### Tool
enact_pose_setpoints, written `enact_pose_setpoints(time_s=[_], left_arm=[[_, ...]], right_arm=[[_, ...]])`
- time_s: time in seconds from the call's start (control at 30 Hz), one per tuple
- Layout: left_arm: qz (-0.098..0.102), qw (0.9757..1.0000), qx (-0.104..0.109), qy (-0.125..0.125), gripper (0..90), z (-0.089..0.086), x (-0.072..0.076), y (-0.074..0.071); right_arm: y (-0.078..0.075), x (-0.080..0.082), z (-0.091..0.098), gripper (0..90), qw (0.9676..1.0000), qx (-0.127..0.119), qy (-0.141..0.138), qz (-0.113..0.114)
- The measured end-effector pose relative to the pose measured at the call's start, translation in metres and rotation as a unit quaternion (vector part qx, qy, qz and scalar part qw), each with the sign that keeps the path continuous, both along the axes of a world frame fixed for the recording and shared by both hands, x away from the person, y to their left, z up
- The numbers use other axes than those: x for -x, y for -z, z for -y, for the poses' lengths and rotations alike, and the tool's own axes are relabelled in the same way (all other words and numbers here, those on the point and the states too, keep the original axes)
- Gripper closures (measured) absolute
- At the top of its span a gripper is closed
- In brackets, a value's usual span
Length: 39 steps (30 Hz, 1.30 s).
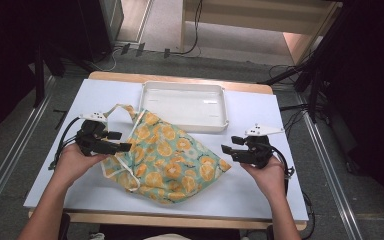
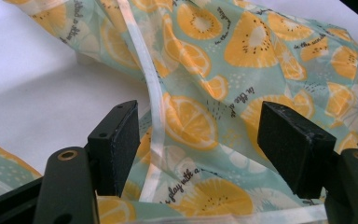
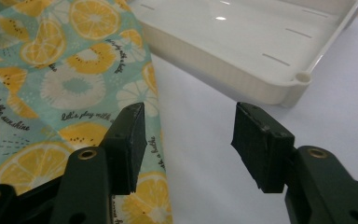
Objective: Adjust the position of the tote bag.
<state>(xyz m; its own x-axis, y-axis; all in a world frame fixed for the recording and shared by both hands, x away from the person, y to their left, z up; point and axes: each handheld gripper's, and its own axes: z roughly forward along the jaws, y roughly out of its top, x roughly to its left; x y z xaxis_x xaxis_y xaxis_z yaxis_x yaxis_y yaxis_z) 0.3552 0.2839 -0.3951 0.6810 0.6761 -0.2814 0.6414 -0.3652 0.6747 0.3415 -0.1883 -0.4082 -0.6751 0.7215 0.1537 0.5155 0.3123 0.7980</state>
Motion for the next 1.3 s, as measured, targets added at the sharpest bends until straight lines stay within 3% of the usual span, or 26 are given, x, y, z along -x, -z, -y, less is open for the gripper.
enact_pose_setpoints(time_s=[0.3, 0.57, 0.73, 0.93, 1.07, 1.3], left_arm=[[-0.005, 0.9999, 0.013, 0.004, 29.3, 0.001, -0.006, -0.002], [-0.004, 1.0000, -0.001, 0.001, 29.9, -0.001, -0.005, -0.002], [0.001, 0.9995, 0.026, -0.016, 30.1, -0.010, -0.007, -0.005], [0.011, 0.9996, 0.010, -0.024, 30.1, -0.007, -0.008, -0.003], [-0.004, 0.9996, 0.000, -0.026, 30.2, -0.004, -0.015, 0.004], [-0.003, 0.9992, 0.006, -0.040, 29.5, -0.006, -0.021, 0.008]], right_arm=[[0.009, 0.003, -0.010, 43.5, 0.9997, 0.000, -0.017, -0.014], [0.008, 0.005, -0.011, 42.2, 0.9997, -0.004, -0.014, -0.020], [0.005, 0.008, -0.013, 42.1, 0.9998, -0.008, -0.010, -0.013], [0.006, 0.009, -0.017, 42.1, 0.9999, 0.000, -0.013, -0.009], [0.007, 0.010, -0.017, 42.0, 0.9999, 0.005, -0.011, -0.010], [0.008, 0.009, -0.018, 41.7, 0.9999, 0.008, -0.008, -0.008]])
